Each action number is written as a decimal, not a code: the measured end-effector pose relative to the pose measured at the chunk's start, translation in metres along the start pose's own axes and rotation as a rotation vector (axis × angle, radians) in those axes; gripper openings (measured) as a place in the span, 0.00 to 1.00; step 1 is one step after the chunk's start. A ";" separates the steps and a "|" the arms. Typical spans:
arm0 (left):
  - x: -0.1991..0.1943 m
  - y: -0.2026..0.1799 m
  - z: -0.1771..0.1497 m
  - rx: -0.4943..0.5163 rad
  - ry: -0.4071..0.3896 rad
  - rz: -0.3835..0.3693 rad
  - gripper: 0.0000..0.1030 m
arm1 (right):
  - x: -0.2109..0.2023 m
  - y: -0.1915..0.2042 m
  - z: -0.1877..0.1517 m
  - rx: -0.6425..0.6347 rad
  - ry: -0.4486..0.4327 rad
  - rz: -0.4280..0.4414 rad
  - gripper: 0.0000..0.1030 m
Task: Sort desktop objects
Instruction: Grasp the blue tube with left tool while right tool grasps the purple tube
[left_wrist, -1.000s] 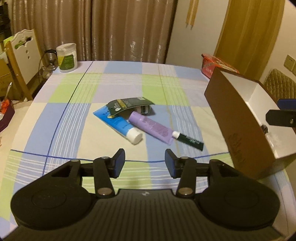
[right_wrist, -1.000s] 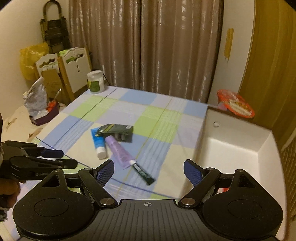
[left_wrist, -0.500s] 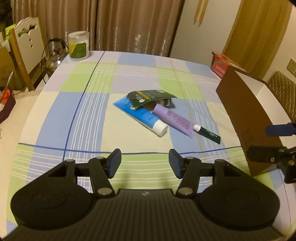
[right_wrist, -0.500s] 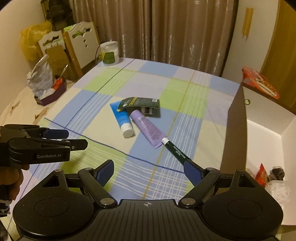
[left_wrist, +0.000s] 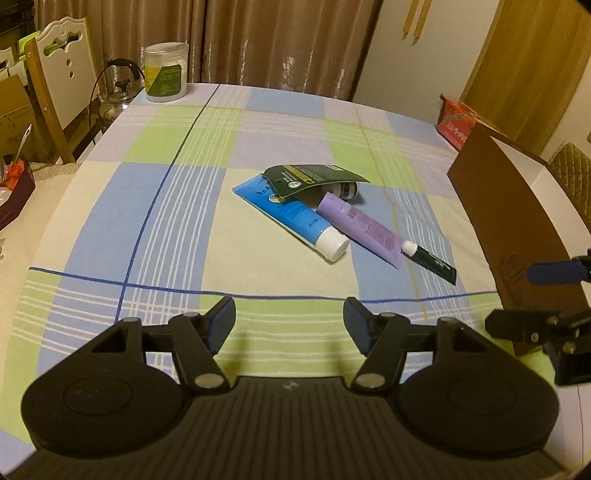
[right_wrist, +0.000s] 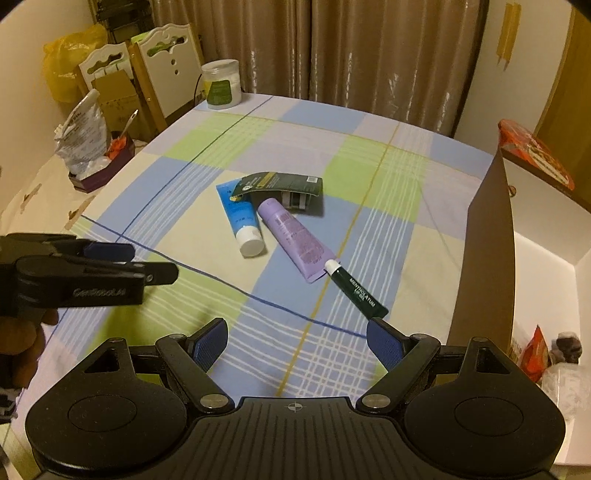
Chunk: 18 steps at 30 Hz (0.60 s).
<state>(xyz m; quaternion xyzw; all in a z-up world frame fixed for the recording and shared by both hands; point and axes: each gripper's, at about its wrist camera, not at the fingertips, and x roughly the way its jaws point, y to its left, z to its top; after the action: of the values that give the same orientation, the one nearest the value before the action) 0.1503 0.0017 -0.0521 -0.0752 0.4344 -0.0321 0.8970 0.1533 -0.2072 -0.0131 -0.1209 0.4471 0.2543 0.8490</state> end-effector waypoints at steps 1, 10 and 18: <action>0.003 -0.001 0.002 -0.003 0.000 0.002 0.58 | 0.002 -0.001 0.001 -0.007 -0.001 -0.002 0.83; 0.059 -0.014 0.031 -0.041 -0.013 -0.008 0.58 | 0.020 -0.012 0.015 -0.063 0.001 -0.026 0.83; 0.100 -0.028 0.046 -0.002 0.010 0.009 0.55 | 0.037 -0.022 0.028 -0.085 -0.008 -0.007 0.83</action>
<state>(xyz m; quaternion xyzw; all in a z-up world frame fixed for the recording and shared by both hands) 0.2490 -0.0328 -0.0969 -0.0742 0.4391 -0.0281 0.8949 0.2023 -0.2017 -0.0276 -0.1574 0.4323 0.2705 0.8457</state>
